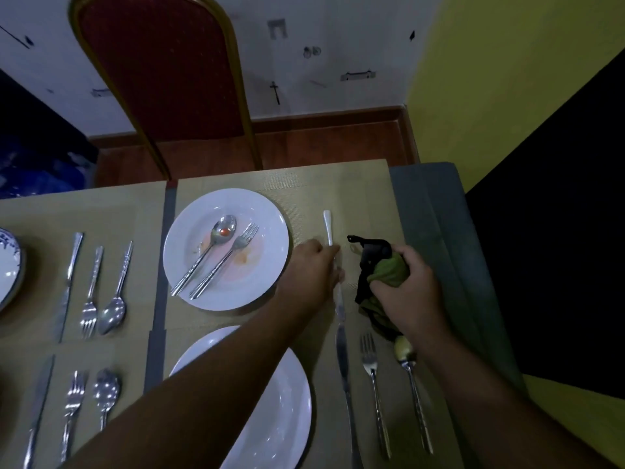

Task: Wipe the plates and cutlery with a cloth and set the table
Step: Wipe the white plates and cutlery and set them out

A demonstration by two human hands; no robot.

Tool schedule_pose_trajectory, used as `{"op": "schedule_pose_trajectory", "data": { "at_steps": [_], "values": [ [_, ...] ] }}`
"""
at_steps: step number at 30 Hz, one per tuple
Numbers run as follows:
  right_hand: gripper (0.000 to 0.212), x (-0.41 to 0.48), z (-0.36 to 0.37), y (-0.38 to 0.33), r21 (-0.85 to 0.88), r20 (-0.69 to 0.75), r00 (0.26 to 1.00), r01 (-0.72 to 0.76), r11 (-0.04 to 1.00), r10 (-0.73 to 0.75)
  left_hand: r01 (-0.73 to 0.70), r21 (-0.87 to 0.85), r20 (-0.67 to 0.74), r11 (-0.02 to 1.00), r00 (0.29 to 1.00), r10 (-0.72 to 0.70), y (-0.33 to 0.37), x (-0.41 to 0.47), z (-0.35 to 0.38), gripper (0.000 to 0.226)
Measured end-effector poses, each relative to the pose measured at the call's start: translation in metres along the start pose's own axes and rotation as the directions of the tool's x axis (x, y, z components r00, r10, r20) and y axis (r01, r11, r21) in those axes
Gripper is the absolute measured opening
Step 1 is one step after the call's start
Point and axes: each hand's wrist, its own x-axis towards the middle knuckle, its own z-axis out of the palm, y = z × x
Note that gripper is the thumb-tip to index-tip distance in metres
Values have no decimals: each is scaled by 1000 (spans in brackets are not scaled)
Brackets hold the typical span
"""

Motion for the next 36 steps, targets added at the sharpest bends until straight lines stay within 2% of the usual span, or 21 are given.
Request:
{"op": "schedule_pose_trajectory", "data": {
  "at_steps": [2, 5, 13, 18, 22, 25, 27, 30, 33, 36],
  "values": [
    [49, 1, 0, 1, -2, -7, 1000, -4, 1000, 4, -69, 103, -27, 992, 997, 72, 1, -20, 7, 59],
    [48, 1, 0, 3, -16, -12, 1000, 1, 1000, -1, -84, 148, 111, 985, 992, 68, 2, -44, 22, 71],
    [52, 2, 8, 8, -60, 21, 1000, 10, 998, -8, -76, 195, 139, 978, 989, 49, -3, -39, 26, 69],
    [49, 11, 16, 5, -103, 22, 998, 63, 993, -61, -52, 121, 131, 991, 991, 36, 1, -40, 15, 67],
    [45, 7, 19, -2, -141, 19, 994, 106, 984, -105, -69, 128, 66, 989, 996, 61, 7, -50, 5, 66],
    [41, -2, 23, -13, -145, 3, 985, 172, 974, -174, -76, 132, -67, 988, 994, 86, 7, -64, -9, 65],
    [40, -8, 29, -23, -146, 14, 980, 198, 969, -198, -19, 97, -145, 995, 989, 33, -2, -73, -24, 61],
    [45, -15, 44, -39, -140, 65, 973, 227, 964, -220, 139, 52, -239, 989, 963, -123, -29, -88, -47, 50],
    [48, -21, 63, -55, -119, 91, 964, 259, 958, -249, 287, -16, -282, 958, 918, -279, -62, -101, -67, 39],
    [48, -27, 82, -68, -105, 126, 957, 274, 956, -261, 364, -49, -299, 930, 883, -362, -92, -106, -79, 38]
  ]
}}
